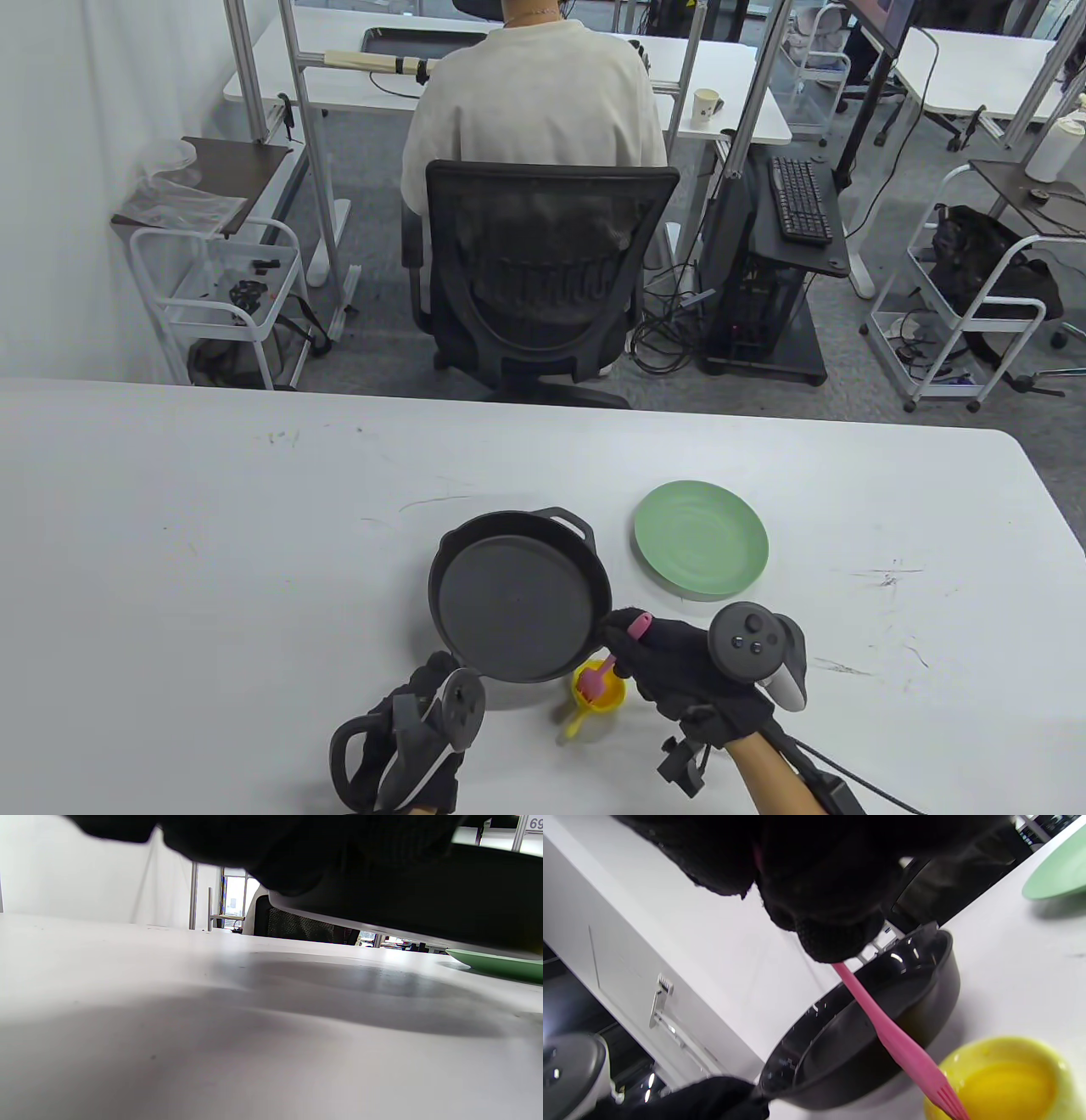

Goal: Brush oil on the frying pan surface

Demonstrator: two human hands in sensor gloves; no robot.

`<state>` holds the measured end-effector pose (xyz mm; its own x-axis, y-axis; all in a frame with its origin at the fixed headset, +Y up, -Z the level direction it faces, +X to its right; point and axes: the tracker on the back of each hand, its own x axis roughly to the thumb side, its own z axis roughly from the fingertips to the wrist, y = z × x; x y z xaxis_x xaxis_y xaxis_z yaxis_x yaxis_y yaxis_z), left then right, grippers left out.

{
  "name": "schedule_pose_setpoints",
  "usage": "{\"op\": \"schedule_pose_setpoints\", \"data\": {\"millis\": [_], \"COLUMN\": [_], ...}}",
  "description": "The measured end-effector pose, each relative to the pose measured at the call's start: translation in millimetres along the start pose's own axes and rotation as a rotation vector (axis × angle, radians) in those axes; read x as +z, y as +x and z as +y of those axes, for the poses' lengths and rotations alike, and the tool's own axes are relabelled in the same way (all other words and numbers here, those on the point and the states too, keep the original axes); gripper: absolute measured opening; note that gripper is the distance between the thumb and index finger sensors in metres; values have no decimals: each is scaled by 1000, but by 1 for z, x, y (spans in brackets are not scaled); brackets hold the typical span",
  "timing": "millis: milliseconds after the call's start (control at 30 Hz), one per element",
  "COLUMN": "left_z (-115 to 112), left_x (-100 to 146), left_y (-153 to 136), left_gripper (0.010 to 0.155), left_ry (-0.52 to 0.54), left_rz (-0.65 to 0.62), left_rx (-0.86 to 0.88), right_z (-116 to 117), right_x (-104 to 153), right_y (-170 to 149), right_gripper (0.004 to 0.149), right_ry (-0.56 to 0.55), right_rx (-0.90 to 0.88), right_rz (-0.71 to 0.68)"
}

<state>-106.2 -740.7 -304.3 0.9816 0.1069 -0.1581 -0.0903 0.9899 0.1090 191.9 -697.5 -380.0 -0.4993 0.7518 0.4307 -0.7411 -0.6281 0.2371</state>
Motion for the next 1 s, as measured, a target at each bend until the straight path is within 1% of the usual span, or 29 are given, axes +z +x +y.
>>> {"op": "schedule_pose_setpoints", "data": {"millis": [233,333,433,533,633,800,1000], "left_z": [1,2,2,2,2,0,0], "left_x": [2,3,5,7,8,10,11], "left_y": [3,6,11,18,27,37,44], "left_gripper": [63,63,63,63,63,63,63], "left_ry": [-2,-9,-22,-38,-63,-81,-91], "left_rz": [-15,-31,-60,-100,-134,-169,-204], "left_rx": [0,11,39,61,77,94,78], "right_z": [-38,-48,-54,-54,-50,-34,-12], "right_x": [8,11,14,14,10,3,-6], "right_y": [-1,0,1,0,0,2,6], "right_gripper": [44,44,44,44,44,45,47], "right_ry": [-113,-163,-225,-259,-243,-254,-174], "right_rx": [-143,-185,-180,-159,-128,-109,-129], "right_rz": [-18,-36,-53,-58,-52,-53,-37]}}
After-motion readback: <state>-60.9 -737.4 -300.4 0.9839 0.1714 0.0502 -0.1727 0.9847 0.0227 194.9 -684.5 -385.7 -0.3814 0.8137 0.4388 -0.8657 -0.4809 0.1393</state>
